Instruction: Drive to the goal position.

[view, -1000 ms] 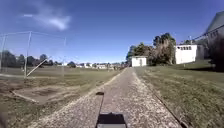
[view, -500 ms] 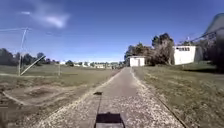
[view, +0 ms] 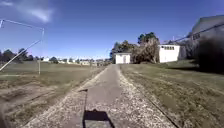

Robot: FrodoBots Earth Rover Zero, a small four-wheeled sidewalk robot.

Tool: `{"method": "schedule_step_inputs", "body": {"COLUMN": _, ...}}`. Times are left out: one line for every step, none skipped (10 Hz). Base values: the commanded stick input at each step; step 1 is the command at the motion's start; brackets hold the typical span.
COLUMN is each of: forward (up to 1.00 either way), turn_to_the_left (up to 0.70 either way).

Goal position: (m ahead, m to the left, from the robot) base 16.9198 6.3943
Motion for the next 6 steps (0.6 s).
{"method": "schedule_step_inputs", "body": {"forward": 0.5, "turn_to_the_left": 0.0}}
{"method": "schedule_step_inputs", "body": {"forward": 0.5, "turn_to_the_left": 0.0}}
{"method": "schedule_step_inputs", "body": {"forward": 0.5, "turn_to_the_left": 0.0}}
{"method": "schedule_step_inputs", "body": {"forward": 0.5, "turn_to_the_left": 0.0}}
{"method": "schedule_step_inputs", "body": {"forward": 0.5, "turn_to_the_left": 0.0}}
{"method": "schedule_step_inputs", "body": {"forward": 0.5, "turn_to_the_left": 0.0}}
